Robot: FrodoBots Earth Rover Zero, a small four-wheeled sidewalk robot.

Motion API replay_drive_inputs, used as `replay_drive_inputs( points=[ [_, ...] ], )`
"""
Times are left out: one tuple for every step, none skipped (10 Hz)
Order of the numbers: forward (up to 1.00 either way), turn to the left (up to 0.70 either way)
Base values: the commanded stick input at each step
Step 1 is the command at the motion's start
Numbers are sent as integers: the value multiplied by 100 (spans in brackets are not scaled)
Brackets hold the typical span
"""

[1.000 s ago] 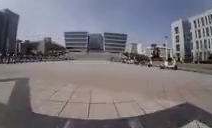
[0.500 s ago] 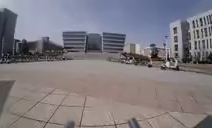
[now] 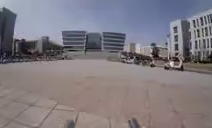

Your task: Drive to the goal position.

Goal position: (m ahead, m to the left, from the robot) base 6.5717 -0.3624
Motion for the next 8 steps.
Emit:
replay_drive_inputs(
  points=[
    [100, 0],
    [100, 0],
    [100, 0],
    [100, 0],
    [100, 0],
    [100, 0],
    [100, 0],
    [100, 0]
  ],
)
